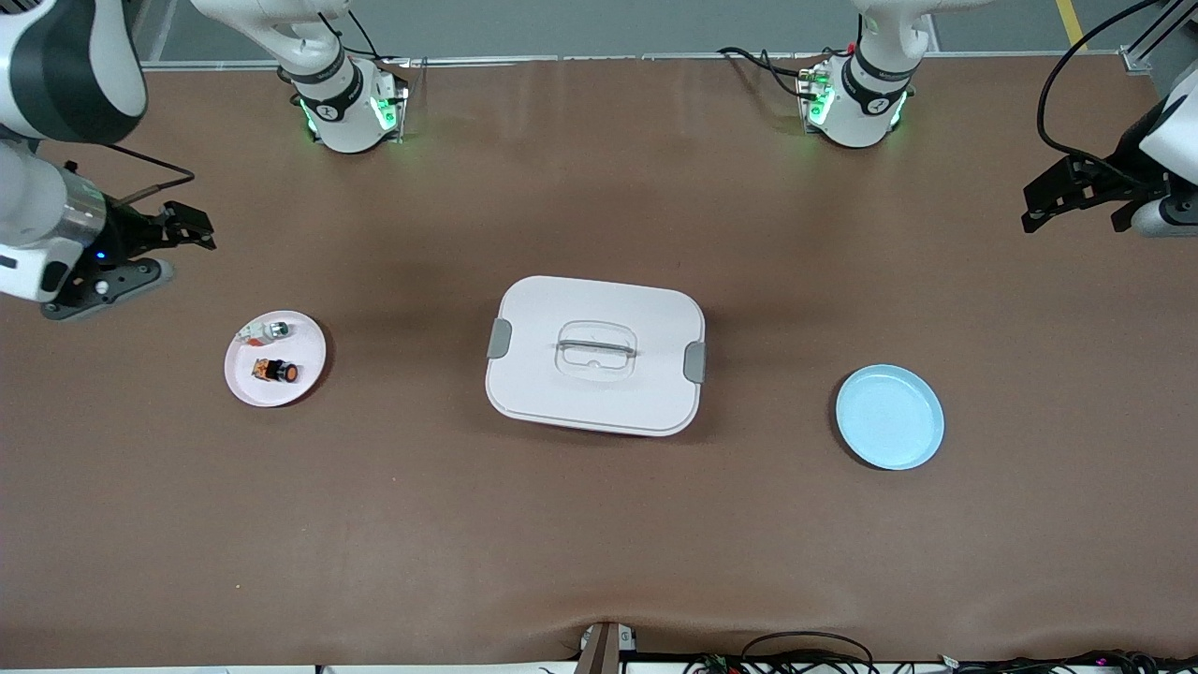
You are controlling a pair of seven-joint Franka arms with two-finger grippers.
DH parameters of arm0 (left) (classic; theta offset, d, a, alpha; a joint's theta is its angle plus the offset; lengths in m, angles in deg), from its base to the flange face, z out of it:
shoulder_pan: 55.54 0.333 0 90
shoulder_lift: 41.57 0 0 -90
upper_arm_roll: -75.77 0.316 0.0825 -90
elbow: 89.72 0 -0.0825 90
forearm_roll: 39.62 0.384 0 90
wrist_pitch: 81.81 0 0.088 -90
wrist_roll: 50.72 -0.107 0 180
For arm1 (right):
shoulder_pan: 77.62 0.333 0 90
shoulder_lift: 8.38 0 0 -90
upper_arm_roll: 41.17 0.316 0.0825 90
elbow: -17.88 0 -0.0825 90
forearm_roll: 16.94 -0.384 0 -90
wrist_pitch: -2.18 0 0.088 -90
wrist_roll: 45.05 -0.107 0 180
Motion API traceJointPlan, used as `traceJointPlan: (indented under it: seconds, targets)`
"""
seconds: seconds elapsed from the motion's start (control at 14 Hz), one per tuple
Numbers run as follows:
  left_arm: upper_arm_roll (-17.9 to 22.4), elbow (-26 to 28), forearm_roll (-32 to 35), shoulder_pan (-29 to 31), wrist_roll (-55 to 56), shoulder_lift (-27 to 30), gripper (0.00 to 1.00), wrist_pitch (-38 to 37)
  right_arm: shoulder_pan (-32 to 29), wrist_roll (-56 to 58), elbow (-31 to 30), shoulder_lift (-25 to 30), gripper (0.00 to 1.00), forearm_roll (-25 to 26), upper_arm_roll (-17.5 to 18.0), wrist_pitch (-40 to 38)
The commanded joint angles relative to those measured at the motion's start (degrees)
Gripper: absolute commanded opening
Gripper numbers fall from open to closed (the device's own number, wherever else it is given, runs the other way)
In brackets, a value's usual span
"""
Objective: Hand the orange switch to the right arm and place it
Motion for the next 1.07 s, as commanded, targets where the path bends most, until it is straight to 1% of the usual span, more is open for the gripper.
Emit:
traceJointPlan:
  seconds: [0.0,0.14,0.29,0.36,0.57,0.72,0.93,1.0]
  targets:
    - [-0.1,0.8,-1.1,0.6,-1.5,0.9,1.0,0.6,0.0,-7.6,4.6,-0.3,1.0,-0.1,-0.1,-3.8]
    - [-0.2,0.8,-1.1,0.5,-1.4,0.9,1.0,0.4,0.2,-14.8,6.0,-0.3,1.0,-1.4,0.1,-4.6]
    - [-0.2,0.8,-1.1,0.5,-1.1,0.9,1.0,0.4,-0.1,-16.0,6.3,-0.3,1.0,-5.0,-0.1,-4.4]
    - [-0.2,0.8,-1.0,0.5,-1.1,0.9,1.0,0.4,-0.1,-16.0,6.6,-0.3,1.0,-5.5,-0.1,-4.0]
    - [-0.2,0.8,-0.9,0.5,-0.6,1.0,1.0,0.4,0.5,-16.1,8.4,-0.5,1.0,-5.3,0.2,-3.1]
    - [-0.2,0.8,-0.9,0.5,-0.6,1.0,1.0,0.4,0.6,-19.1,10.7,-0.8,1.0,-5.1,0.3,-3.9]
    - [-0.2,0.4,-0.6,0.3,-0.8,0.8,1.0,0.4,0.1,-19.6,11.6,-1.2,1.0,-4.8,0.1,-3.0]
    - [-0.4,0.2,-0.6,0.3,-0.8,0.8,1.0,0.4,-0.1,-19.6,13.1,-1.8,1.0,-4.7,0.0,-3.0]
